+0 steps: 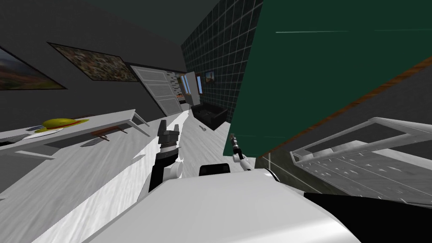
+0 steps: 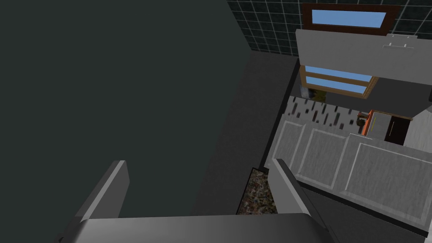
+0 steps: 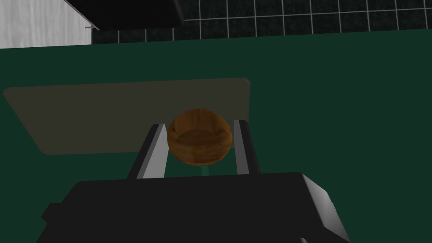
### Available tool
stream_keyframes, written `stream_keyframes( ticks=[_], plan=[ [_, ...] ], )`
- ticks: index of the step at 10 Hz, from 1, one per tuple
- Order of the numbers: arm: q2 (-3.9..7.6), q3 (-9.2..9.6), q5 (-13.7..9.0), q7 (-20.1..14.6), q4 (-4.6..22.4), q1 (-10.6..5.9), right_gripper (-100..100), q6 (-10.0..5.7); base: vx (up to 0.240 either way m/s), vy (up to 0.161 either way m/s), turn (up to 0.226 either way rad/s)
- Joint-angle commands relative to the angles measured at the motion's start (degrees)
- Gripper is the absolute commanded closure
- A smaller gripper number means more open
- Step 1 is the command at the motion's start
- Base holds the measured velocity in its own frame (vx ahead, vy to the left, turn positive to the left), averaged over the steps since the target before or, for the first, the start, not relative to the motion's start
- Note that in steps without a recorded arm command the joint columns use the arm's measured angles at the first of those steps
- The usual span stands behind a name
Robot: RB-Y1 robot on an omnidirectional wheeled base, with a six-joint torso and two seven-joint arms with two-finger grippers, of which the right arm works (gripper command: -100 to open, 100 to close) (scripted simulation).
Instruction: Push the door open
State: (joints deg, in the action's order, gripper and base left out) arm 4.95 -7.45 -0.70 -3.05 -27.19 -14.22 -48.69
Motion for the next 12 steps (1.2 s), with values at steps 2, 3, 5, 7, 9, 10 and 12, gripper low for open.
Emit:
stream_keyframes(
  ticks=[2, 3, 5, 7, 9, 10, 12],
  plan=[
    [0.49, -1.66, -1.0, 0.7, -1.3, 0.84, 100, 0.67, 0.179, 0.090, -0.077],
    [0.49, -1.66, -1.0, 0.7, -1.3, 0.84, 100, 0.67, 0.110, 0.067, -0.046],
    [0.64, -2.83, -1.8, 1.3, -1.3, 0.90, 100, 0.70, 0.081, 0.042, -0.018],
    [0.70, -3.64, -2.3, 1.6, -1.3, 0.94, 100, 0.72, 0.190, 0.087, -0.068],
    [0.70, -3.64, -2.3, 1.6, -1.9, 0.94, 100, 0.72, 0.111, 0.026, -0.020],
    [0.54, -3.63, -2.3, 1.7, -2.6, 1.52, 100, 1.79, 0.027, -0.006, 0.006],
    [0.95, -4.95, -3.1, 2.2, -2.3, 1.41, 100, 1.32, 0.154, 0.036, -0.039]
  ],
)
